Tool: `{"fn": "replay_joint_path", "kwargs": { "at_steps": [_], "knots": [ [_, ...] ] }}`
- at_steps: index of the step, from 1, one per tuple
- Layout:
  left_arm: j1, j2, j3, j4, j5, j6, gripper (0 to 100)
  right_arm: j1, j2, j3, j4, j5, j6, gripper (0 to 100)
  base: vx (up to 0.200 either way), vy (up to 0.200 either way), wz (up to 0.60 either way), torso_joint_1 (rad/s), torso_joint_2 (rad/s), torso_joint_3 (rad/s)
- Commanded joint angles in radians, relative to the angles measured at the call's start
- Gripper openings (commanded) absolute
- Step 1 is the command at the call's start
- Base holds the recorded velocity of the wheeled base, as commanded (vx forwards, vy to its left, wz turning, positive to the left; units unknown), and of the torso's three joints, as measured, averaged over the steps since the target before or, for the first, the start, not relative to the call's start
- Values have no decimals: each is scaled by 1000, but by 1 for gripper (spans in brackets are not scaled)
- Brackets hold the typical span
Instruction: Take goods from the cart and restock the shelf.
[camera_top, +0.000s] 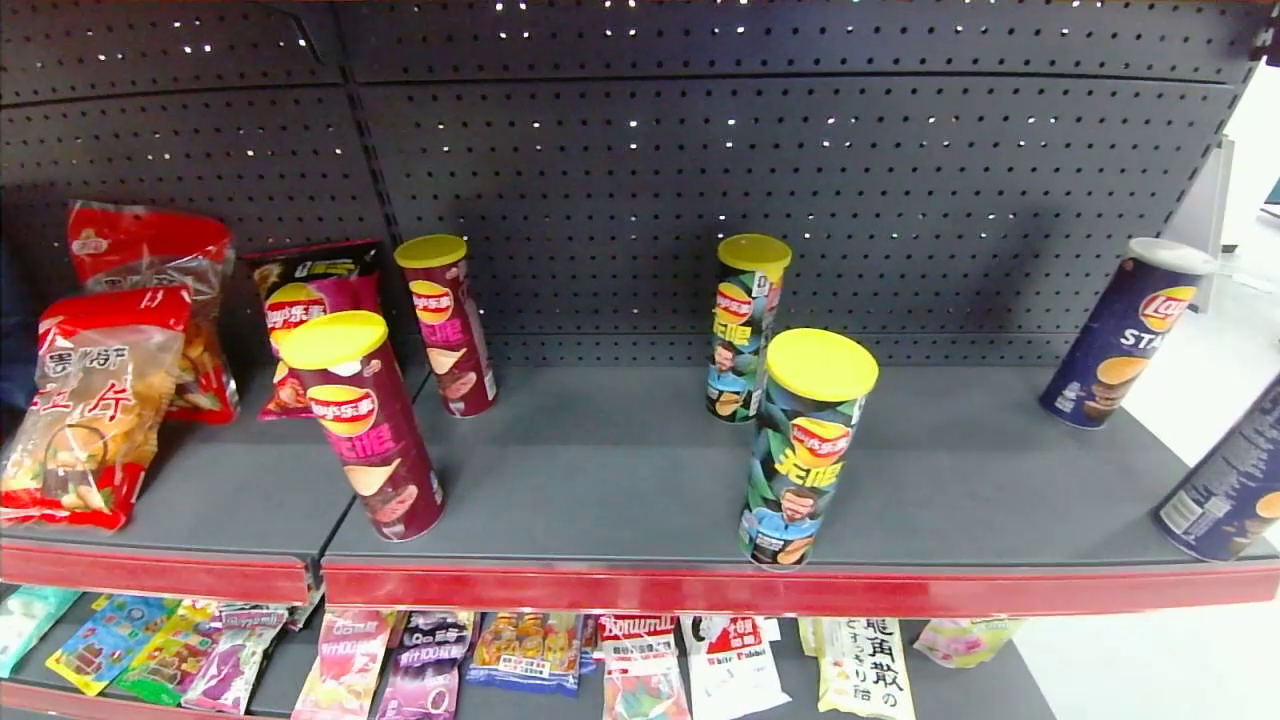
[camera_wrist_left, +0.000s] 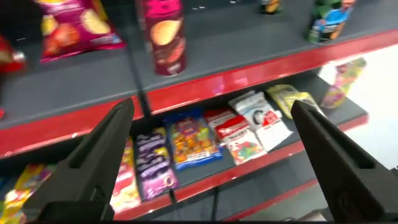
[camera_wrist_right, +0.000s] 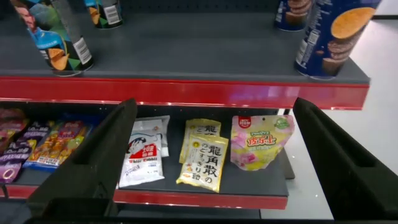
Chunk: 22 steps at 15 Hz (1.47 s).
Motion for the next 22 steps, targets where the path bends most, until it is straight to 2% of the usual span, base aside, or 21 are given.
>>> {"fn": "replay_joint_path", "kwargs": {
  "at_steps": [1, 4, 5, 6, 7, 9, 10, 11, 12, 13, 14, 16, 17, 18, 19, 20, 22],
  "knots": [
    [0, 2, -2, 0, 27, -1, 100, 1, 0, 0, 0, 1, -1, 100, 0, 0, 0, 0, 0, 0],
    [0, 0, 30, -5, 96, -2, 100, 1, 0, 2, 0, 1, 1, 100, 0, 0, 0, 0, 0, 0],
    [0, 0, 33, -5, 102, -2, 100, 1, 0, 0, 0, 1, 1, 100, 0, 0, 0, 0, 0, 0],
    [25, -17, 47, -3, 194, -24, 100, 1, 0, 0, 0, 1, 4, 100, 0, 0, 0, 0, 0, 0],
    [75, -3, 40, -2, 211, -53, 100, 1, 0, 2, 0, 1, 5, 100, 0, 0, 0, 0, 0, 0],
    [215, 45, 32, 4, 211, -74, 100, 1, 0, 0, 0, 1, 1, 100, 0, 0, 0, 0, 0, 0],
    [258, 25, 60, 6, 213, -80, 100, 1, 0, 0, 0, 1, 2, 100, 0, 0, 0, 0, 0, 0],
    [267, 2, 99, -2, 245, -82, 100, 1, 0, 2, 0, 1, 2, 100, 0, 0, 0, 0, 0, 0],
    [267, 5, 119, -22, 329, -83, 100, 1, 0, 0, 0, 1, 4, 100, 0, 0, 0, 0, 0, 0],
    [267, 5, 138, -58, 360, -86, 100, 1, 0, 0, 0, 1, 4, 100, 0, 0, 0, 0, 0, 0],
    [267, 6, 165, -120, 289, -94, 100, 1, 0, 0, 0, 1, 4, 100, 0, 0, 0, 0, 0, 0],
    [267, 5, 228, -261, -5, -88, 100, 1, 0, 0, 0, 1, 4, 100, 0, 0, 0, 0, 0, 0],
    [267, 5, 225, -215, -47, -51, 100, 1, 0, 0, 0, 1, 4, 100, 0, 0, 0, 0, 0, 0],
    [265, 5, 225, -204, -48, -36, 100, 1, 0, 0, 0, 1, 4, 100, 0, 0, 0, 0, 0, 0],
    [265, 5, 225, -201, -54, -27, 100, 1, 0, 0, 0, 1, 4, 100, 0, 0, 0, 0, 0, 0],
    [265, 5, 225, -203, -50, -36, 100, 1, 0, 0, 0, 1, 4, 100, 0, 0, 0, 0, 0, 0],
    [265, 5, 225, -201, -47, -31, 100, 1, 0, 0, 0, 1, 4, 100, 0, 0, 0, 0, 0, 0]
  ]
}}
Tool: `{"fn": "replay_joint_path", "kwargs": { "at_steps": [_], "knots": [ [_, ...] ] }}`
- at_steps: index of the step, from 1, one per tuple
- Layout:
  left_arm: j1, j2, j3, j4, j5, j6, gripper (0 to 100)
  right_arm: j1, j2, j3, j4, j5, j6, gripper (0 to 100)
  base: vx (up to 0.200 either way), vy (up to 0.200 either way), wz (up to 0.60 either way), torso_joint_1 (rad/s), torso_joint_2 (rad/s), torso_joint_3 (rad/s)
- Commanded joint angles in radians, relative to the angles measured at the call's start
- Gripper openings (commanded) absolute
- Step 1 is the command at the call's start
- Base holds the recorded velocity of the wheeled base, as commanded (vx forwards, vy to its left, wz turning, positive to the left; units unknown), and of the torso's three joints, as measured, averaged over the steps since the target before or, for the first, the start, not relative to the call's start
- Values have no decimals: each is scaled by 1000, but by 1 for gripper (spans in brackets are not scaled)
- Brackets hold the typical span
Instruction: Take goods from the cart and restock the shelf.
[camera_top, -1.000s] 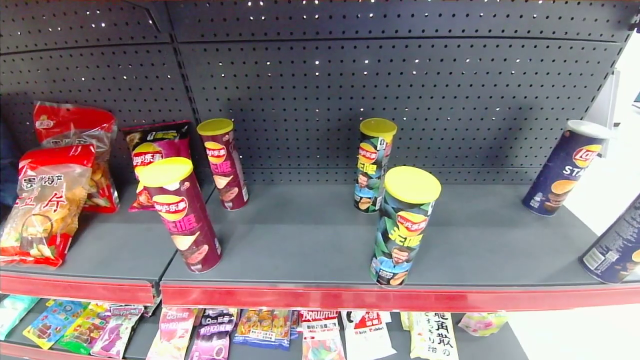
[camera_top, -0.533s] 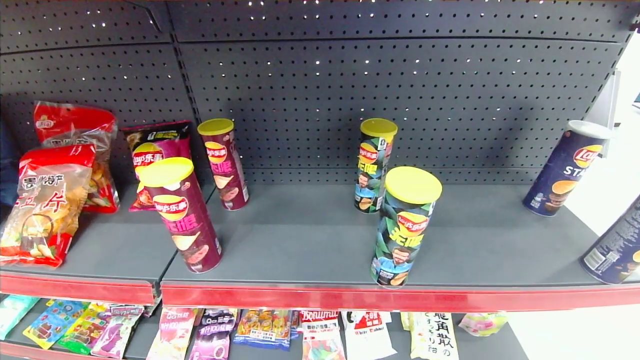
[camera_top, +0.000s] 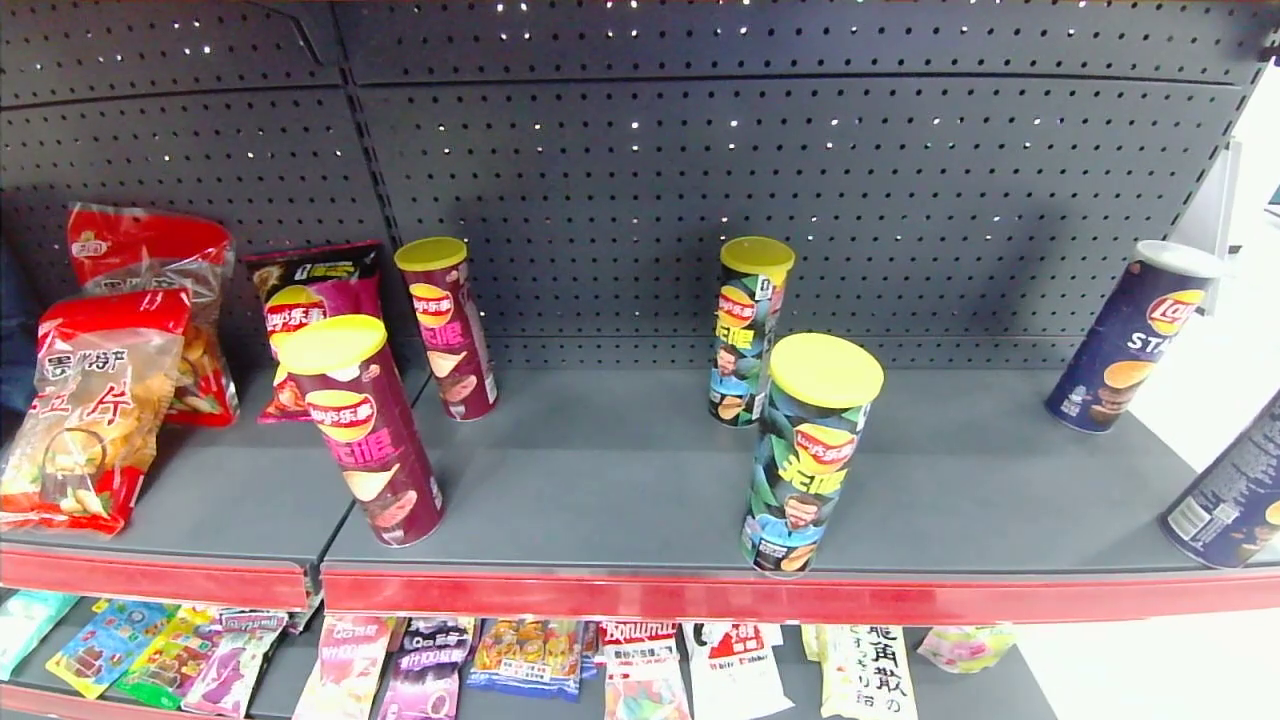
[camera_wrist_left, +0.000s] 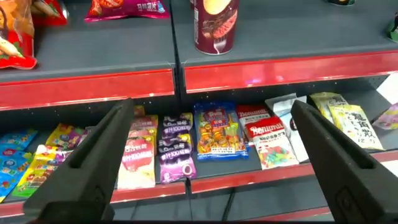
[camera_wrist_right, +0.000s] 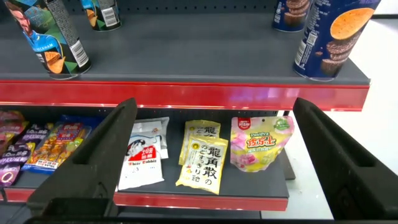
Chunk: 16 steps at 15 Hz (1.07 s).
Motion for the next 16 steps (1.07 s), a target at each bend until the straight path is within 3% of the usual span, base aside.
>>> {"fn": "replay_joint_path", "kwargs": {
  "at_steps": [1, 4, 5, 10, 13, 14, 16],
  "knots": [
    [0, 3, 1, -1, 0, 2, 100, 1, 0, 0, 0, 0, 0, 100, 0, 0, 0, 0, 0, 0],
    [25, -5, 1, 1, 0, 2, 100, 1, 0, 0, 0, 2, -3, 100, 0, 0, 0, 0, 0, 0],
    [118, -63, 1, -1, 5, 0, 100, 2, 3, 0, 0, 3, -5, 100, 0, 0, 0, 0, 0, 0],
    [97, -93, 1, -1, 8, 0, 100, 8, 24, 0, 0, 14, -5, 100, 0, 0, 0, 0, 0, 0],
    [97, -93, 1, -1, 8, 0, 100, 10, 26, -18, -17, 89, -17, 100, 0, 0, 0, 0, 0, 0],
    [97, -93, 1, -1, 8, 0, 100, 28, 162, -178, -22, 157, 34, 100, 0, 0, 0, 0, 0, 0],
    [97, -92, 1, -1, 8, 0, 100, 41, 452, -440, -14, 157, 173, 100, 0, 0, 0, 0, 0, 0]
  ]
}}
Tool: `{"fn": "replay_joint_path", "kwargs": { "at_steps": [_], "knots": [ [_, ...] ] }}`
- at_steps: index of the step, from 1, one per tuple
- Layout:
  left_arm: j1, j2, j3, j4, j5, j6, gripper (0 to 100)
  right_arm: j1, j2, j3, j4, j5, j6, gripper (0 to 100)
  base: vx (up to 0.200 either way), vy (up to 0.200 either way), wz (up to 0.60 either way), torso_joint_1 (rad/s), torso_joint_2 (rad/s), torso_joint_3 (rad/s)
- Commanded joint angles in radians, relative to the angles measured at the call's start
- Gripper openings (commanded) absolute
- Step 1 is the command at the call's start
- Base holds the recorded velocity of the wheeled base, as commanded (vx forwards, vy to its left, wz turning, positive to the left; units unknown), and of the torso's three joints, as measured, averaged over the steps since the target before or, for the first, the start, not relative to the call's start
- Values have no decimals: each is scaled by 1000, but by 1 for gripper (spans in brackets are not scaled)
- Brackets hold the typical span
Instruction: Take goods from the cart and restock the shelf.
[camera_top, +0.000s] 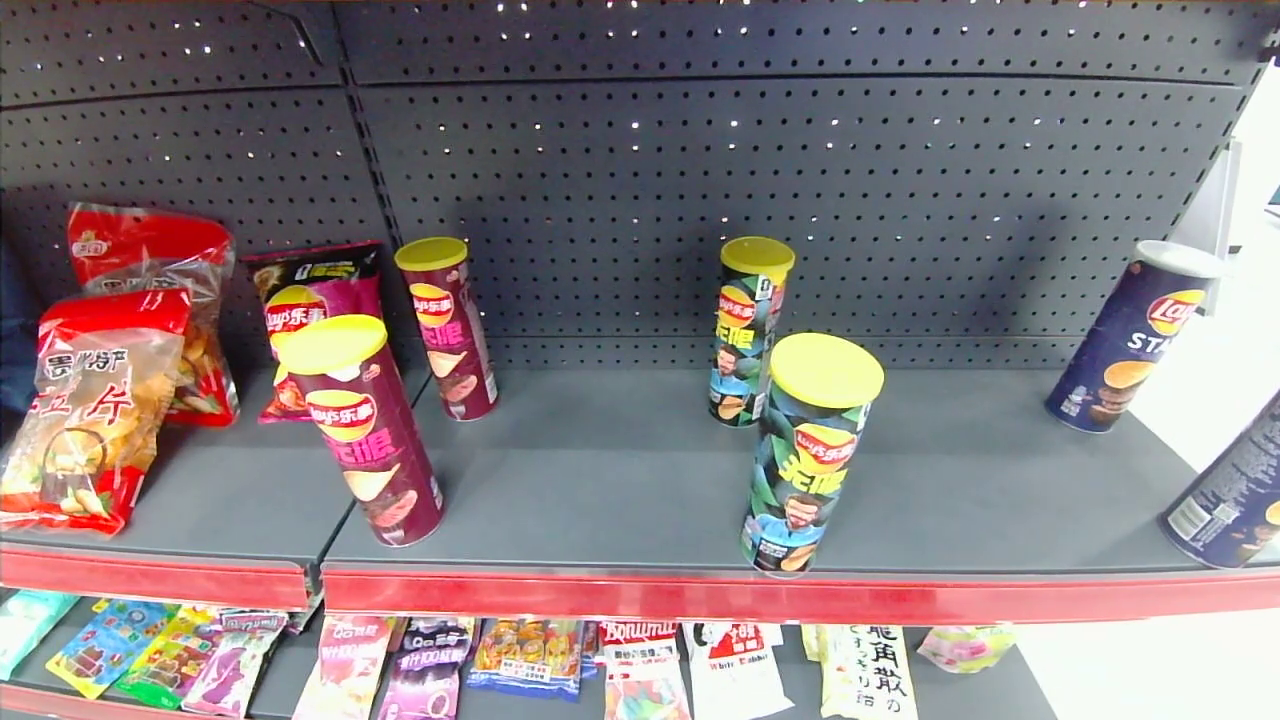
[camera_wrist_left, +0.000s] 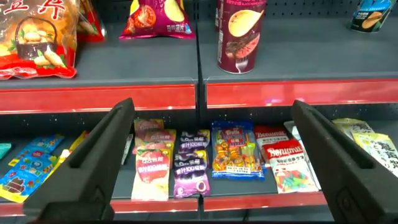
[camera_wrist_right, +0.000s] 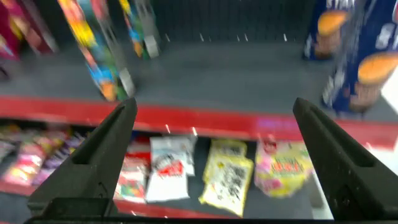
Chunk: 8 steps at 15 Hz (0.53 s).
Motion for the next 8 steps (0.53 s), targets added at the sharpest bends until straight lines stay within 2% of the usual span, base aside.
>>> {"fn": "replay_joint_path", "kwargs": {
  "at_steps": [1, 3, 6, 8],
  "knots": [
    [0, -1, 0, 0, 0, 0, 100, 39, 448, -323, 1, 45, 85, 100, 0, 0, 0, 0, 0, 0],
    [0, -1, 0, 0, 0, 0, 100, 86, 598, -294, -13, 48, 7, 100, 0, 0, 0, 0, 0, 0],
    [0, -1, 0, 0, 0, 0, 100, 192, 818, -280, -31, 57, 15, 100, 0, 0, 0, 0, 0, 0],
    [0, 0, 0, 0, 0, 0, 100, 194, 946, -297, -31, 54, 16, 100, 0, 0, 0, 0, 0, 0]
  ]
}}
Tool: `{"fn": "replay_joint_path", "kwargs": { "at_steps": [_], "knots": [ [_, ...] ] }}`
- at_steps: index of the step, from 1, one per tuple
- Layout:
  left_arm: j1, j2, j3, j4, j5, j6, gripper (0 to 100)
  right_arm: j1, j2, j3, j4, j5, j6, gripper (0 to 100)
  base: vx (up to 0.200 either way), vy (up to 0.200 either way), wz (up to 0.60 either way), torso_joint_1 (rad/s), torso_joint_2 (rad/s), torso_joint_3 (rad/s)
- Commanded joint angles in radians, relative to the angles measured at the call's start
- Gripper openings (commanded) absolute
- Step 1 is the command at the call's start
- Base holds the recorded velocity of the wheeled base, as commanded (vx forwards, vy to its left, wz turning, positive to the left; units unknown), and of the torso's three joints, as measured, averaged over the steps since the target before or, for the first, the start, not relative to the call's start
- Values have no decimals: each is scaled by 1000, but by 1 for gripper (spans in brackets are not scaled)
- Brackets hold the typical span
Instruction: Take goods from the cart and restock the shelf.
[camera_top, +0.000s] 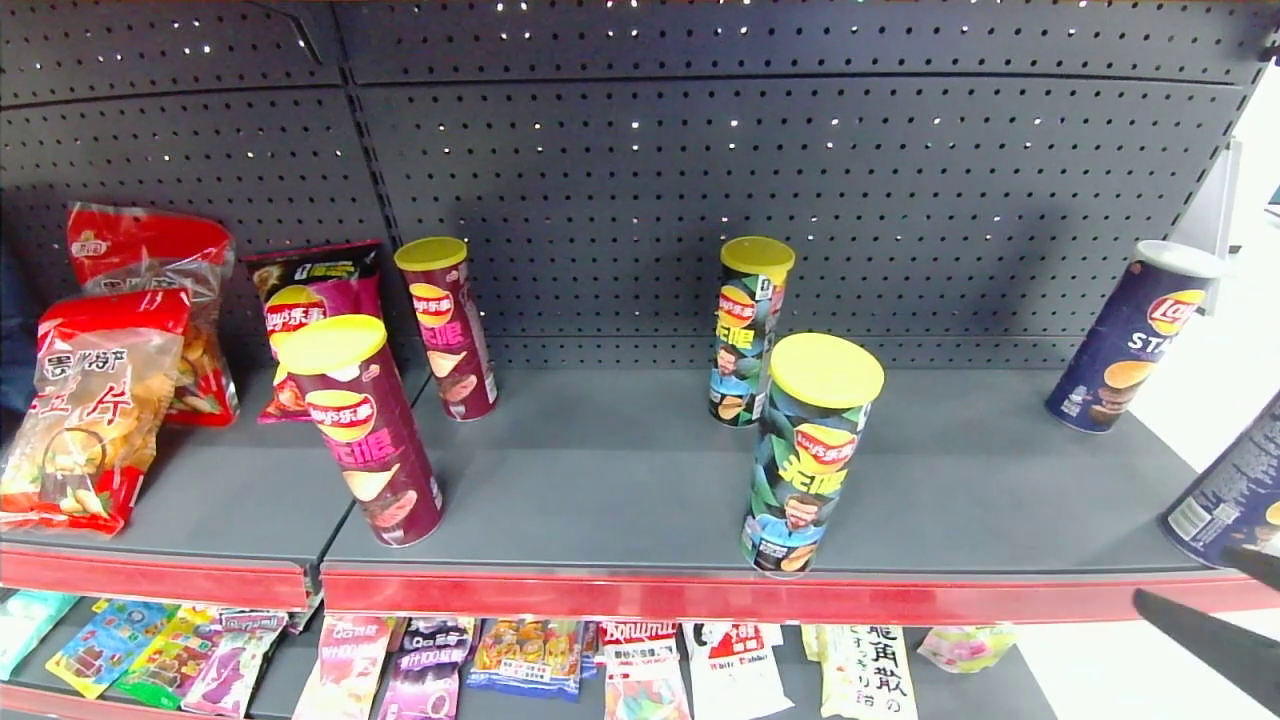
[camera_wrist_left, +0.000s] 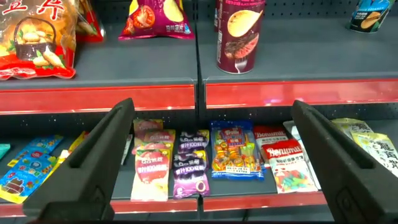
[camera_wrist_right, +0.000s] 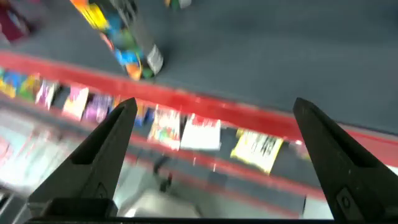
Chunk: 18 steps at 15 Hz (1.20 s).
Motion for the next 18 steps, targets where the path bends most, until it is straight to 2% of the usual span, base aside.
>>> {"fn": "replay_joint_path", "kwargs": {
  "at_steps": [1, 4, 7, 10, 13, 18],
  "knots": [
    [0, -1, 0, 0, 0, 0, 100, 46, 373, -66, -10, 1, 1, 100, 0, 0, 0, 0, 0, 0],
    [0, -1, 0, 0, 0, 0, 100, 61, 538, -125, -23, 1, -1, 100, 0, 0, 0, 0, 0, 0],
    [0, 1, 0, 0, 0, 0, 100, 75, 666, -137, -114, -11, -1, 100, 0, 0, 0, 0, 0, 0],
    [0, 1, 0, 0, 0, 0, 100, 80, 702, -164, -122, -11, -4, 100, 0, 0, 0, 0, 0, 0],
    [0, 1, 0, 0, 0, 0, 100, 110, 760, -247, -122, -14, -4, 100, 0, 0, 0, 0, 0, 0],
    [0, 1, 0, 0, 0, 0, 100, 145, 812, -281, -123, -57, -4, 100, 0, 0, 0, 0, 0, 0]
  ]
}}
